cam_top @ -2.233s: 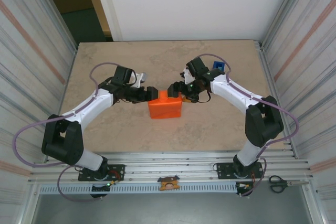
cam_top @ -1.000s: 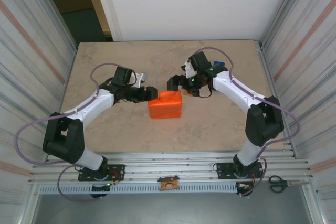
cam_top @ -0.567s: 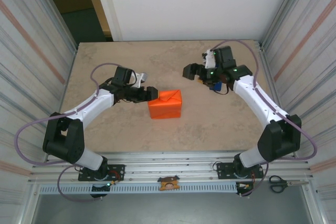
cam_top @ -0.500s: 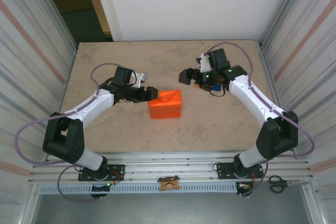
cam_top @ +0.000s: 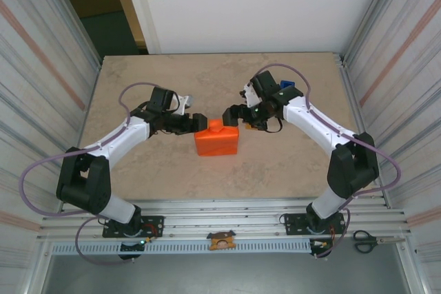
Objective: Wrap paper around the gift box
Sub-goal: Fold the wrapping paper for the gift box.
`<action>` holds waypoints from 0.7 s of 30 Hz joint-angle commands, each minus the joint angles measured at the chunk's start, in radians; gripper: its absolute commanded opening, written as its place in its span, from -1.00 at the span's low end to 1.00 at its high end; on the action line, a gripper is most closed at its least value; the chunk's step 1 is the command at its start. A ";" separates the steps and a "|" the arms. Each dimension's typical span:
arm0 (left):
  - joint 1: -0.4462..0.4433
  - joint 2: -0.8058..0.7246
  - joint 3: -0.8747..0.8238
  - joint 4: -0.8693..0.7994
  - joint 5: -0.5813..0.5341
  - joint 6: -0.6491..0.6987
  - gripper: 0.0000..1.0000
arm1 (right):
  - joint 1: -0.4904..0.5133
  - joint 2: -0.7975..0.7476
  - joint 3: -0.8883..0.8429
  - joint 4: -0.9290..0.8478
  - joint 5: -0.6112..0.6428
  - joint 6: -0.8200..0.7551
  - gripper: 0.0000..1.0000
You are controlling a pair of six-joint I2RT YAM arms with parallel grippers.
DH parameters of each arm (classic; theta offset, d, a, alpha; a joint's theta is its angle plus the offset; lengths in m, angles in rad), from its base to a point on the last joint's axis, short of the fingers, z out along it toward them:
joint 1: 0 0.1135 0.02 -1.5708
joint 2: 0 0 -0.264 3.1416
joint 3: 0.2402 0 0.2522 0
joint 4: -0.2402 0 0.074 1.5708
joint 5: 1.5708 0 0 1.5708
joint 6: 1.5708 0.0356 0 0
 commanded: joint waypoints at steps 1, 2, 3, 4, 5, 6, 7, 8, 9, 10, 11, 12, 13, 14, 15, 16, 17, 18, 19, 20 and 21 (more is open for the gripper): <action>-0.012 0.023 0.004 -0.053 0.003 0.033 0.52 | 0.020 0.044 0.053 -0.017 -0.028 0.002 0.96; -0.012 0.023 0.004 -0.053 0.003 0.033 0.52 | 0.025 0.056 0.059 -0.029 -0.017 -0.003 0.96; -0.011 0.023 0.004 -0.051 0.005 0.033 0.52 | 0.028 0.065 0.057 -0.037 -0.008 -0.007 0.96; -0.012 0.023 0.004 -0.049 0.007 0.032 0.52 | 0.028 0.075 0.051 -0.046 0.001 -0.008 0.96; -0.011 0.023 0.002 -0.047 0.008 0.032 0.52 | 0.028 0.079 0.043 -0.048 0.006 -0.010 0.96; -0.013 0.023 0.002 -0.045 0.011 0.030 0.52 | 0.029 0.086 0.033 -0.051 0.013 -0.014 0.96; -0.012 0.022 0.002 -0.046 0.013 0.029 0.52 | 0.029 0.091 0.027 -0.061 0.018 -0.016 0.96; -0.012 0.019 0.003 -0.046 0.014 0.029 0.52 | 0.029 0.093 0.023 -0.068 0.019 -0.021 0.96; -0.012 0.013 0.004 -0.046 0.015 0.027 0.53 | 0.028 0.094 0.014 -0.074 0.023 -0.026 0.98; -0.011 0.007 0.008 -0.046 0.020 0.024 0.54 | 0.029 0.092 0.008 -0.079 0.029 -0.028 0.99; -0.011 0.000 0.013 -0.049 0.023 0.024 0.56 | 0.029 0.091 0.003 -0.082 0.035 -0.028 1.00; -0.010 -0.011 0.021 -0.051 0.024 0.022 0.59 | 0.028 0.092 -0.001 -0.085 0.034 -0.032 0.99; -0.010 -0.024 0.029 -0.053 0.028 0.019 0.63 | 0.028 0.094 -0.004 -0.089 0.032 -0.035 0.98; -0.010 -0.035 0.037 -0.051 0.039 0.019 0.66 | 0.029 0.095 -0.003 -0.088 0.031 -0.034 0.97; -0.010 -0.047 0.041 -0.048 0.056 0.019 0.68 | 0.029 0.098 -0.003 -0.088 0.025 -0.034 0.97; -0.012 -0.057 0.041 -0.044 0.067 0.017 0.70 | 0.030 0.098 0.000 -0.089 0.025 -0.033 0.97; -0.013 -0.062 0.039 -0.039 0.081 0.018 0.71 | 0.030 0.098 0.002 -0.087 0.024 -0.033 0.97; -0.014 -0.063 0.038 -0.040 0.098 0.026 0.72 | 0.029 0.097 0.002 -0.086 0.025 -0.034 0.97; -0.015 -0.061 0.038 -0.053 0.100 0.029 0.72 | 0.028 0.097 0.004 -0.085 0.027 -0.036 0.97; -0.014 -0.058 0.037 -0.066 0.093 0.032 0.71 | 0.029 0.097 0.004 -0.086 0.029 -0.035 0.97; -0.015 -0.054 0.035 -0.074 0.087 0.037 0.70 | 0.029 0.100 0.005 -0.085 0.027 -0.034 0.97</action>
